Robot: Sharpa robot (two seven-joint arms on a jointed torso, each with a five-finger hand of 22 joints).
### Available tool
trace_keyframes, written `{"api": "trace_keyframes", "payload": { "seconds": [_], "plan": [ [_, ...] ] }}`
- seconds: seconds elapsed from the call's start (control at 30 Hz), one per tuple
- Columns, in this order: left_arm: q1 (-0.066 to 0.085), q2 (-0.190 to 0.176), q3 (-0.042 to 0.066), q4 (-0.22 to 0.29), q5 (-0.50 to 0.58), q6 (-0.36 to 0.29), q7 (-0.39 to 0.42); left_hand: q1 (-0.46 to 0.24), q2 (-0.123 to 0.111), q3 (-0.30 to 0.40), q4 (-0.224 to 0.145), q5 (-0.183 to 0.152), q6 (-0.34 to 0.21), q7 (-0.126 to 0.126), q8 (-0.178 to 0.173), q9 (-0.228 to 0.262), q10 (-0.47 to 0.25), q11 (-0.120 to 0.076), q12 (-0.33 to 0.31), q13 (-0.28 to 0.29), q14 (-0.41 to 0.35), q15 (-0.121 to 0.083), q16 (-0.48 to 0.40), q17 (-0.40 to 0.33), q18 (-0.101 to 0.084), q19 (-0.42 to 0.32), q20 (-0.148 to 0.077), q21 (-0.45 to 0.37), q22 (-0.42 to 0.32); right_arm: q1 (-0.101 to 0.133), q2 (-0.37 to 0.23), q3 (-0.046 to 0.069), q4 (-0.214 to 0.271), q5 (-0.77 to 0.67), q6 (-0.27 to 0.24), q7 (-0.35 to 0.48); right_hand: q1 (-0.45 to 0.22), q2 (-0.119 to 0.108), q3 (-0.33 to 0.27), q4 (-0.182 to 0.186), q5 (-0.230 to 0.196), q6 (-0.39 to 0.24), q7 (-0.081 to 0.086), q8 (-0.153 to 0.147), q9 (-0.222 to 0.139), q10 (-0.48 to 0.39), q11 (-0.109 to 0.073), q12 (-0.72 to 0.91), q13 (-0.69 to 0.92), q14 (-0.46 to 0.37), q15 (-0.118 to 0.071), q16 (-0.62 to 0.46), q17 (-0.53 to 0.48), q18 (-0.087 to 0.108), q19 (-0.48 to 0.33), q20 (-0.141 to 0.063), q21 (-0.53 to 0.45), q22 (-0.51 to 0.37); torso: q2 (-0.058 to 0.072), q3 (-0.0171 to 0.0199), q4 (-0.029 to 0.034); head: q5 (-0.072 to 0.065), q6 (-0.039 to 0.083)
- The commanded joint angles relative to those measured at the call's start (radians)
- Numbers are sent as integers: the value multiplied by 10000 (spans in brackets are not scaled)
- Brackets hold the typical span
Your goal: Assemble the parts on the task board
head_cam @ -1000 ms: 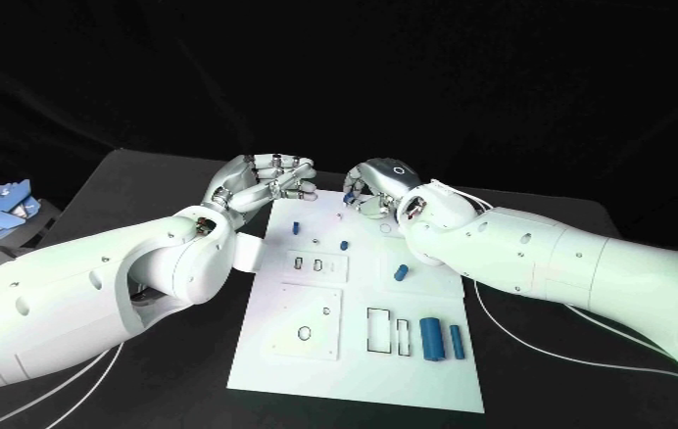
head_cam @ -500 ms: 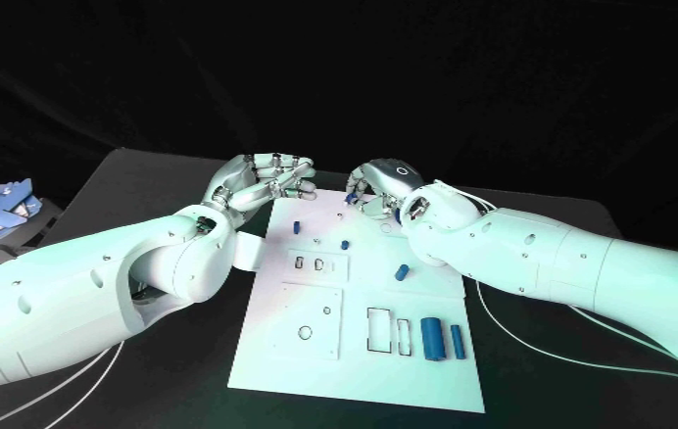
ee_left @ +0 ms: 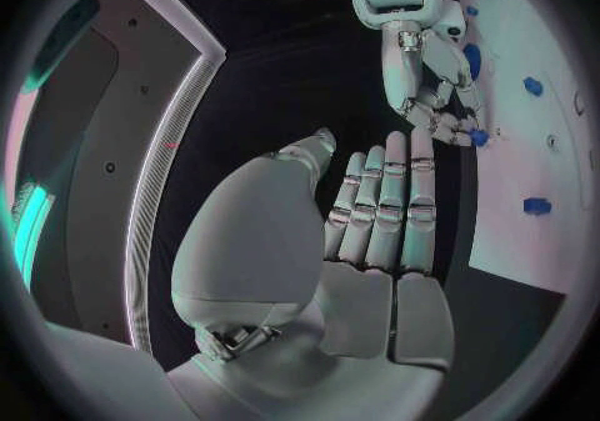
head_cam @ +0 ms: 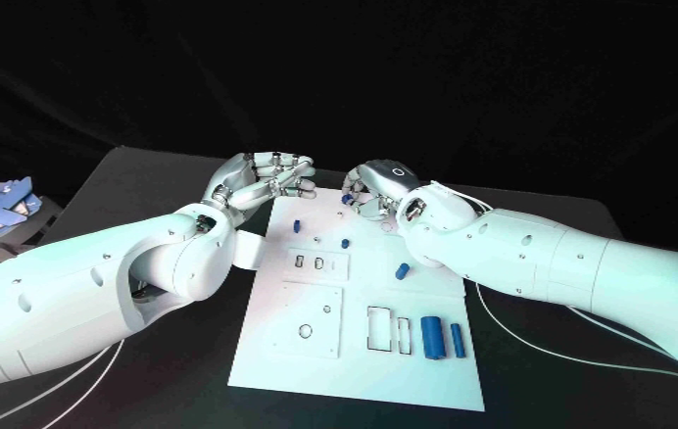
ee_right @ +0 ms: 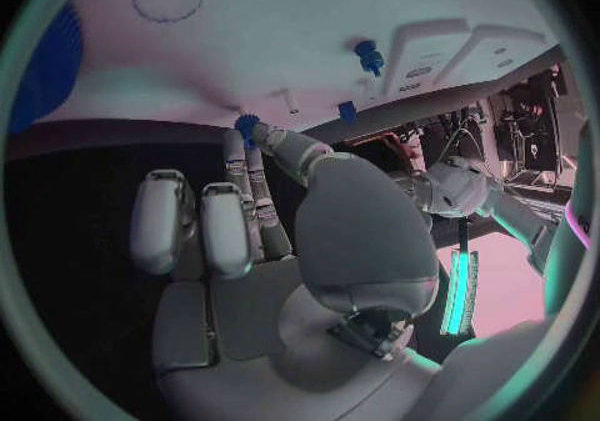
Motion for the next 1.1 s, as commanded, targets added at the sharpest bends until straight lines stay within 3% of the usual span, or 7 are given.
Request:
{"api": "trace_keyframes", "payload": {
  "seconds": [0.03, 0.13, 0.4, 0.63, 0.77, 0.93, 1.1],
  "plan": [
    [17, 23, 7, 10, -45, 182, 48, -7, -79, 73, -33, 42, 55, 41, -59, -16, 47, 15, -77, 1, -71, -15, -62, 25, 13, -47, 30, 59, 10, -20, 34, -13, 10, -136, 101, -66, -51, -75, 4, 47, 3, -61, 8, 32, 10, -68, -32, 10, -9, 209, -32, 46, 14, -168, 58, 12, 66, 8, 0, 3, -5, 7, -6],
    [18, 24, 7, 13, -45, 184, 46, -7, -79, 73, -33, 42, 55, 41, -59, -16, 47, 15, -77, 1, -71, -15, -62, 25, 13, -47, 30, 59, 10, -20, 68, -13, -42, -153, 183, -144, -60, -89, 8, 57, -8, -89, 17, 25, 19, -88, -25, -3, -9, 210, -26, 57, 32, -162, 42, 17, 52, -14, 1, 0, -7, 8, -1],
    [20, 23, 7, 20, -45, 183, 41, -7, -79, 73, -33, 42, 55, 41, -59, -16, 47, 15, -77, 1, -71, -15, -62, 25, 13, -47, 30, 59, 10, -20, 221, -14, -351, -192, 529, -386, -235, -270, 81, 242, -162, -621, 241, -272, 6, -557, 192, -287, -110, 129, 150, -15, -207, -115, -134, 159, -107, -226, 11, -8, 1, -2, 14],
    [21, 27, 7, 19, -45, 182, 42, -4, -80, 84, -43, 41, 63, 33, -58, -16, 60, 10, -86, 2, -69, -17, -69, 34, 15, -51, 30, 66, 12, -22, 293, -14, -495, -202, 502, -466, -303, -479, 173, 380, -213, -1265, 481, -717, -83, -1186, 442, -578, -273, 15, 356, -138, -548, -30, -406, 347, -377, -593, 5, -3, -6, 10, -6],
    [21, 31, 7, 5, -45, 178, 46, -4, -80, 84, -43, 41, 63, 33, -58, -16, 60, 10, -86, 2, -69, -17, -69, 34, 15, -51, 30, 66, 12, -25, 260, -14, -440, -206, 432, -475, -298, -507, 192, 410, -254, -1434, 460, -850, -115, -1245, 440, -567, -293, 6, 366, -137, -572, -29, -391, 374, -376, -570, 4, 14, -8, 30, 12],
    [21, 11, 7, 3, -45, 179, 47, -4, -80, 84, -43, 41, 63, 33, -58, -16, 60, 10, -86, 2, -69, -17, -69, 34, 15, -51, 30, 66, 12, -21, -62, -12, -8, -228, 242, -463, -281, -490, 207, 429, -261, -1367, 450, -835, -97, -1211, 430, -527, -289, 5, 360, -139, -599, -42, -337, 378, -335, -493, -4, 17, -36, 43, 10],
    [21, -53, 7, 6, -45, 197, 46, -4, -80, 84, -43, 41, 63, 33, -58, -16, 60, 10, -86, 2, -69, -17, -69, 34, 15, -51, 30, 66, 12, 35, -1074, 92, 1060, 145, 59, -441, -252, -508, 204, 483, -250, -1165, 426, -793, -37, -827, 352, -255, -216, 53, 307, -48, -479, -75, -202, 351, -235, -307, -21, 37, -76, 28, 42]
  ]
}}
